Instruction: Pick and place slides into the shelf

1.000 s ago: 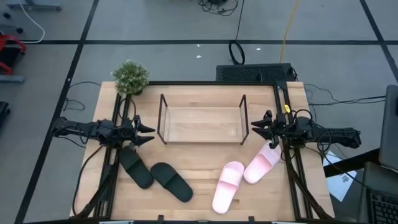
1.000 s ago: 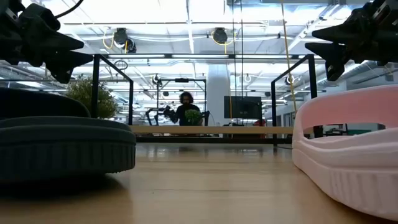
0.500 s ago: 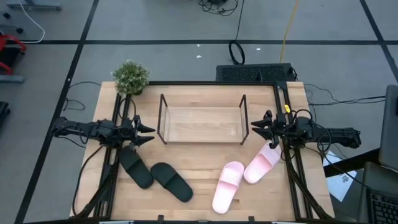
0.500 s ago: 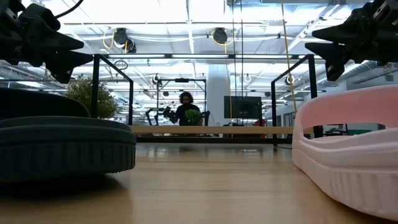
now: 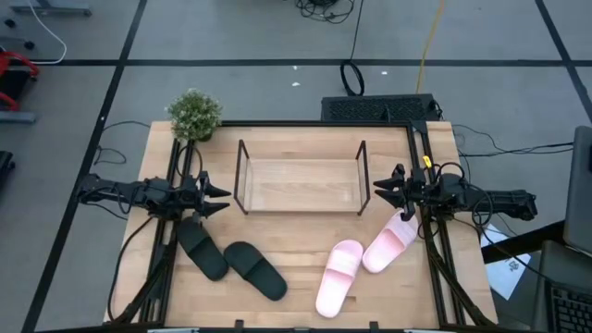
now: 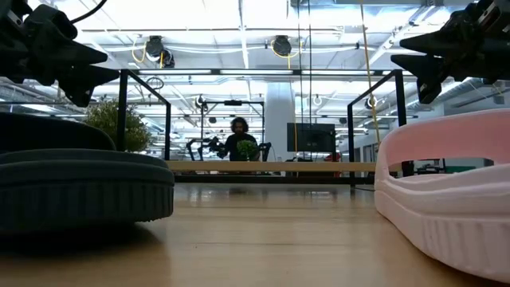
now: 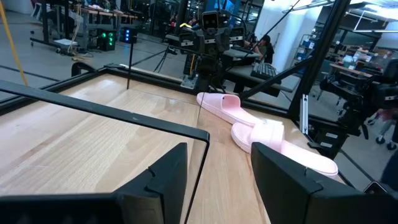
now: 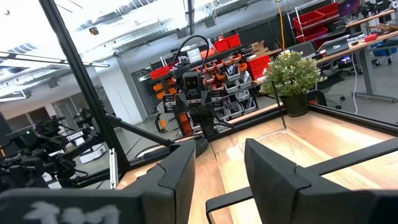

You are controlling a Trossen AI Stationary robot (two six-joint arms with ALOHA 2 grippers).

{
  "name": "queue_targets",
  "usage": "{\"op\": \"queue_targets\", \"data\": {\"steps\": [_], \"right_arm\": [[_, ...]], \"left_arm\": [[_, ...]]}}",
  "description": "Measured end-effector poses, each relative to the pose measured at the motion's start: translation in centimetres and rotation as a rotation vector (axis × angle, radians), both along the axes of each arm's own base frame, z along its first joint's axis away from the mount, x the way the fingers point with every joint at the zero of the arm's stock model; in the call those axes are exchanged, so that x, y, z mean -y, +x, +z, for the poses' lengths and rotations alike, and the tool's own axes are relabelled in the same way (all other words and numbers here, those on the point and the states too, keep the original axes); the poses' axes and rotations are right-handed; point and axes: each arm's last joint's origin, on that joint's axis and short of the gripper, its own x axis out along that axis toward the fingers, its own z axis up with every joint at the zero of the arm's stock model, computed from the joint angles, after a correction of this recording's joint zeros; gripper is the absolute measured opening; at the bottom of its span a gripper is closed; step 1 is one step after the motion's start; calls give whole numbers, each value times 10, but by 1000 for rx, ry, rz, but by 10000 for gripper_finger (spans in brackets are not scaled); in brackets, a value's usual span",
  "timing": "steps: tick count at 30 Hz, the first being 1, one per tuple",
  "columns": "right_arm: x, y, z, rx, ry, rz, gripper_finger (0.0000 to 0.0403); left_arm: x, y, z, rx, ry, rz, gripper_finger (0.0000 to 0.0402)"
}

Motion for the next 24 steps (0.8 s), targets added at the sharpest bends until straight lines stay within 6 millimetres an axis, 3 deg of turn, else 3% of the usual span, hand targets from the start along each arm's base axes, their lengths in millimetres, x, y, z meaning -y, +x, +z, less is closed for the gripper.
{"op": "queue_targets", "data": {"steps": [8, 13, 19, 24], "right_arm": [[0, -1, 6, 62, 15, 3, 128], [0, -11, 33, 374, 141, 53, 128], [-1, -38, 64, 795, -20, 2, 128], [-1, -54, 74, 999, -137, -89, 128]], "left_arm": [[0, 0, 0, 0, 2, 0, 177], [-1, 0, 3, 44, 9, 52, 177], [-3, -2, 27, 289, -153, 78, 177], [-4, -11, 50, 540, -299, 40, 177]]}}
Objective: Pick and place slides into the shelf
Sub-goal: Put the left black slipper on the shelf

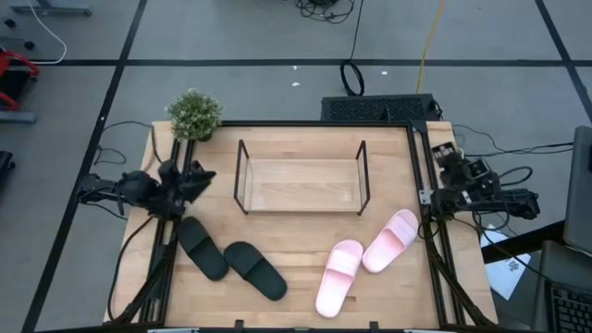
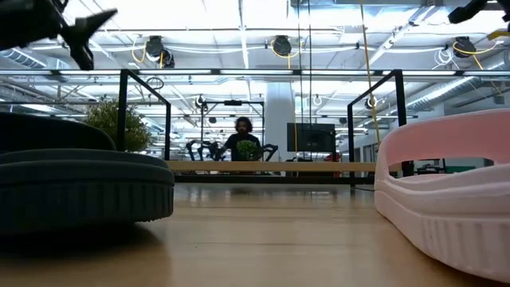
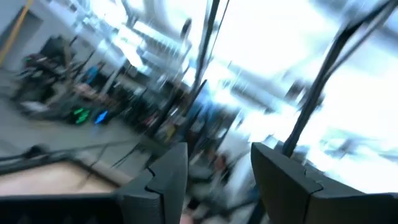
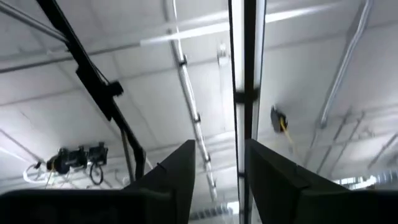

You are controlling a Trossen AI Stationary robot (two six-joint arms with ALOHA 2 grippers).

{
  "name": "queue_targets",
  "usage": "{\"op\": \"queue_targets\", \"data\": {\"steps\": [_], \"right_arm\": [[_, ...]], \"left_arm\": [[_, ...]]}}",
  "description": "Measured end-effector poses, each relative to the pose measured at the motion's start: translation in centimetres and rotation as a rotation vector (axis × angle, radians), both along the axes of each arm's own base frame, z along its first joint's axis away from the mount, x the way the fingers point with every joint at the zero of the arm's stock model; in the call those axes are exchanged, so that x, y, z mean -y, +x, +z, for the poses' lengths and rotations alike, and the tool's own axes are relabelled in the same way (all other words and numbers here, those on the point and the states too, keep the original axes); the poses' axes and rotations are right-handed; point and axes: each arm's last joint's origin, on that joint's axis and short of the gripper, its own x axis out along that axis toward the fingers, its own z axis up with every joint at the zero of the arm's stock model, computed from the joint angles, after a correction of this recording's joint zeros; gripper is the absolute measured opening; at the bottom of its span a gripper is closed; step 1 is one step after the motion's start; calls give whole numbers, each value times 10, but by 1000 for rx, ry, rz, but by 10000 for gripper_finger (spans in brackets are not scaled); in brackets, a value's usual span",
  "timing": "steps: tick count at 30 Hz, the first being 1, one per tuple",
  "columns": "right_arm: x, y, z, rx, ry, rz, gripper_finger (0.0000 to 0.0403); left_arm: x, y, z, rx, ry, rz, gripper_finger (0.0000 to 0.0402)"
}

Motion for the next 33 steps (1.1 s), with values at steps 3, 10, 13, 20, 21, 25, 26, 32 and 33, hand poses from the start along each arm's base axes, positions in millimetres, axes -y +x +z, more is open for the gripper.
{"op": "queue_targets", "data": {"steps": [3, 10, 13, 20, 21, 25, 26, 32, 33], "right_arm": [[0, -3, 2, 41, -9, -20, 128], [0, 3, 1, 2, -8, -22, 128], [0, 4, 1, 0, -6, -15, 128], [-3, 0, 5, 39, -95, 22, 128], [-4, -2, 10, 50, -135, 36, 128], [-8, -14, 38, 135, -278, 79, 128], [-9, -15, 44, 133, -303, 88, 128], [-10, -9, 79, 17, -336, 84, 128], [-10, -6, 83, -17, -335, 83, 128]], "left_arm": [[-1, -5, 9, 116, -92, -51, 177], [-3, -13, 19, 250, -157, -46, 177], [-4, -19, 25, 331, -172, -68, 177], [-3, -31, 61, 298, -92, -135, 177], [-4, -34, 69, 251, -87, -134, 177], [-6, -46, 104, 27, -109, -149, 177], [-7, -50, 114, -23, -119, -155, 177], [-13, -78, 159, -379, -234, -172, 177], [-13, -81, 163, -455, -264, -170, 177]]}}
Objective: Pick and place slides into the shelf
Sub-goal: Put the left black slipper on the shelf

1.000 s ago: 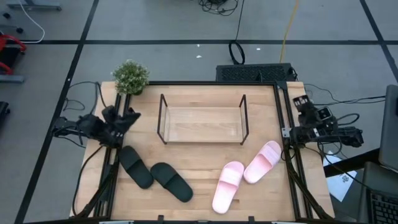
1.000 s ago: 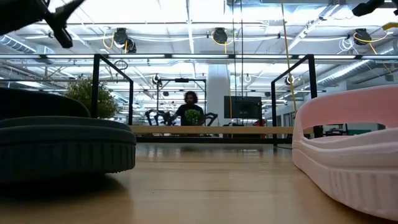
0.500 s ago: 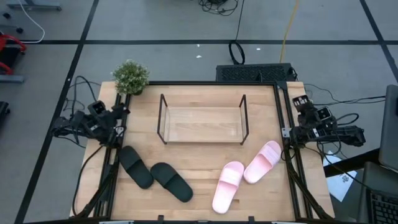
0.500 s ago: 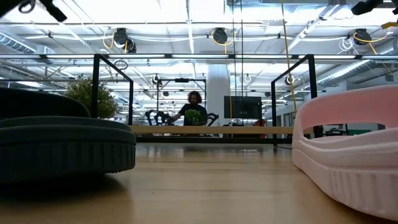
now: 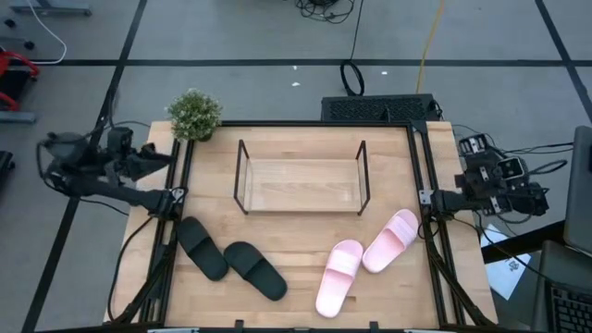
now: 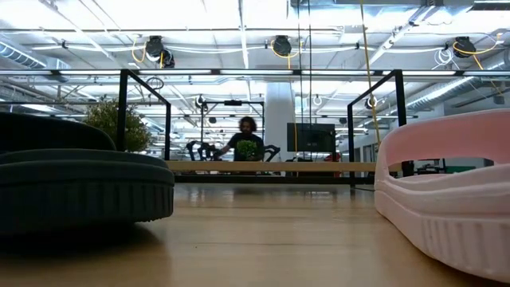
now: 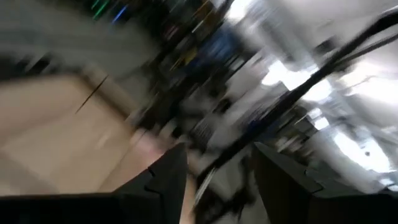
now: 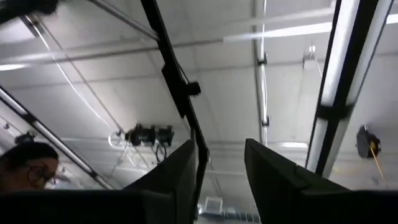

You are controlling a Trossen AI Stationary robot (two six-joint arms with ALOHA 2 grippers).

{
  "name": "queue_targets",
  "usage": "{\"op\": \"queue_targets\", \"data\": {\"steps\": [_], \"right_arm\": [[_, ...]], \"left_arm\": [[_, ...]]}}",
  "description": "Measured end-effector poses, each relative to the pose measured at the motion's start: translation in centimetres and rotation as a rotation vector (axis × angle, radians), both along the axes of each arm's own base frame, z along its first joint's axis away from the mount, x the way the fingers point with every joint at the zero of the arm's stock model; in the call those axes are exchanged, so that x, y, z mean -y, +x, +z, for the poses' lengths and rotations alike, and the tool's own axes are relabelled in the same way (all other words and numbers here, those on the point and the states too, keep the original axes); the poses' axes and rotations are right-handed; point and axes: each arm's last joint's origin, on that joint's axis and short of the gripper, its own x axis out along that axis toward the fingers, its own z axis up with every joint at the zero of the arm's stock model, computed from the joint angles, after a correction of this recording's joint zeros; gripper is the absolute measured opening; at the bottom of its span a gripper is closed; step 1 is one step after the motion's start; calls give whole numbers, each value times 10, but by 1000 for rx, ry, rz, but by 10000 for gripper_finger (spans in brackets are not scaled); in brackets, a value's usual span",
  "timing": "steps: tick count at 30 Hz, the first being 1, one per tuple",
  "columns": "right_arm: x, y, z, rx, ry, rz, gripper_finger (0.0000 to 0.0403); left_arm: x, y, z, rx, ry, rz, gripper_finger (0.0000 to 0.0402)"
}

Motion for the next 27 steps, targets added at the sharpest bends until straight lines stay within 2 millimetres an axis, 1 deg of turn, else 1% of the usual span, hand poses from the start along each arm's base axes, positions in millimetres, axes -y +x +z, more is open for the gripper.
{"op": "queue_targets", "data": {"steps": [2, 5, 8, 10, 12, 16, 21, 24, 27], "right_arm": [[0, 8, 8, -59, -3, -9, 128], [0, 20, 20, -111, -3, -12, 128], [1, 35, 27, -158, -4, -19, 128], [1, 44, 32, -175, -10, -41, 128], [2, 52, 37, -185, -6, -80, 128], [3, 65, 45, -192, -1, -168, 128], [4, 74, 48, -200, -22, -205, 128], [4, 76, 48, -208, -23, -205, 128], [4, 76, 48, -207, -23, -205, 128]], "left_arm": [[-1, -5, 4, -161, -57, 5, 177], [0, -5, 1, -432, -158, 34, 177], [4, 5, -11, -715, -253, 14, 177], [8, 14, -20, -863, -299, -17, 177], [13, 26, -28, -976, -321, -59, 177], [19, 48, -39, -1079, -325, -133, 177], [26, 74, -54, -1115, -340, -204, 177], [29, 85, -65, -1112, -344, -227, 177], [31, 89, -80, -1141, -347, -226, 177]]}}
